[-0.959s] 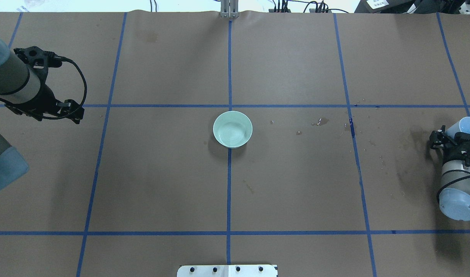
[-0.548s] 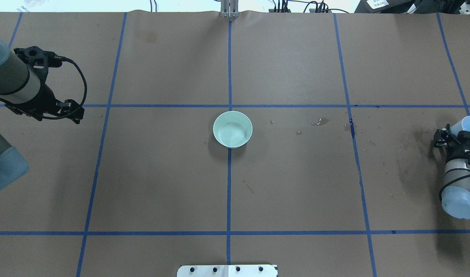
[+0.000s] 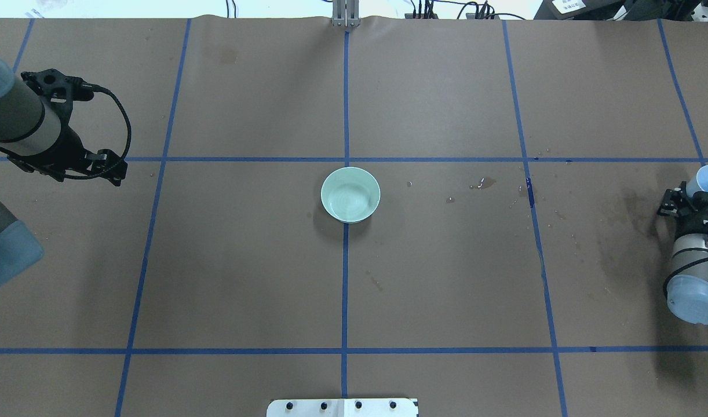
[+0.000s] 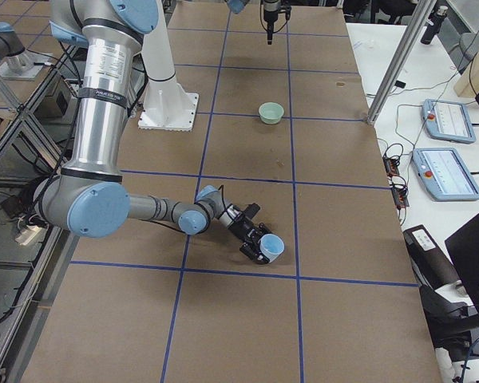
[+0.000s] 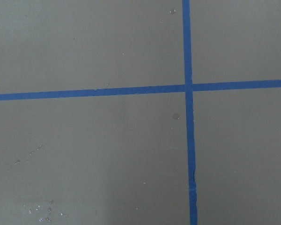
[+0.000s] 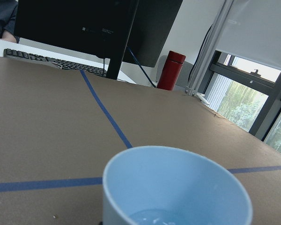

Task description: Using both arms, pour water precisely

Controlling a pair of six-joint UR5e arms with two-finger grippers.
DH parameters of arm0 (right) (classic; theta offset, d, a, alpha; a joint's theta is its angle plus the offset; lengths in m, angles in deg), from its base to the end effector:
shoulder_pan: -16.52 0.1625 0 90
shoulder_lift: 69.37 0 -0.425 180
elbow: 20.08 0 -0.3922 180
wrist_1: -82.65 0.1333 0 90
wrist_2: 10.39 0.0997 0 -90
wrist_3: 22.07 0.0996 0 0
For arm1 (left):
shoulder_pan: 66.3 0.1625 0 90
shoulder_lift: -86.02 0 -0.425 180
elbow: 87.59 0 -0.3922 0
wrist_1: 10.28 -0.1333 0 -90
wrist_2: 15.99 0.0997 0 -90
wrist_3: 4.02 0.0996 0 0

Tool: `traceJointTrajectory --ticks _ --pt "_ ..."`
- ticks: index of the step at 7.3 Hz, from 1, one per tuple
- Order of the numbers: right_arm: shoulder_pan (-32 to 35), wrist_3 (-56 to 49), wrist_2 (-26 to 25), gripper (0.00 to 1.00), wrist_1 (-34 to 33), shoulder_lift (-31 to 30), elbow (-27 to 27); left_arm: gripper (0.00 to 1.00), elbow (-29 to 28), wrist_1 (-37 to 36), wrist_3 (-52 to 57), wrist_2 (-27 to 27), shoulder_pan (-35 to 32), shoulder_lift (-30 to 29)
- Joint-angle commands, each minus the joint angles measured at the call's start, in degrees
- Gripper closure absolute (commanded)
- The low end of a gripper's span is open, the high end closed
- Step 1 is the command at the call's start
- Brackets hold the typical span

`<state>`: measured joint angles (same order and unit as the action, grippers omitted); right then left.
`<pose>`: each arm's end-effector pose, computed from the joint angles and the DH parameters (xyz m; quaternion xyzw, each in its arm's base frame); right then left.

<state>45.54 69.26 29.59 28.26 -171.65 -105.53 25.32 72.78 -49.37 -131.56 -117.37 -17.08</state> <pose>-0.2481 -0.3773 0.7198 0.4404 -0.0437 0.3006 0.8449 0.2718 -0.4802 0.3759 0.0378 0.3231 0.0026 0.9456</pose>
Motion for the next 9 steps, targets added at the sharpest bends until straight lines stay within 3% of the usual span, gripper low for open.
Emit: traceJointTrajectory --ticks 1,3,5,8,9 --pt "2.08 -3.67 0.71 1.00 4.33 -0.03 -0.50 0.00 0.03 0.00 0.00 0.00 0.00 -0.09" --pt "6.20 -21.29 4.74 1.00 21.70 -0.55 0.02 0.00 0.21 0.00 0.00 0.00 0.00 0.00" --pt "10.08 -31.95 13.68 1.00 30.85 0.32 -0.86 0.00 0.12 -0.09 0.00 -0.17 0.00 0.09" --pt "10.18 -37.45 22.67 1.00 35.57 5.67 -3.83 0.00 0.21 -0.35 -0.09 -0.35 0.09 -0.53" --pt "10.35 -37.45 28.69 1.00 35.40 6.82 -7.50 0.00 0.12 -0.35 -0.09 -0.35 0.09 -0.44"
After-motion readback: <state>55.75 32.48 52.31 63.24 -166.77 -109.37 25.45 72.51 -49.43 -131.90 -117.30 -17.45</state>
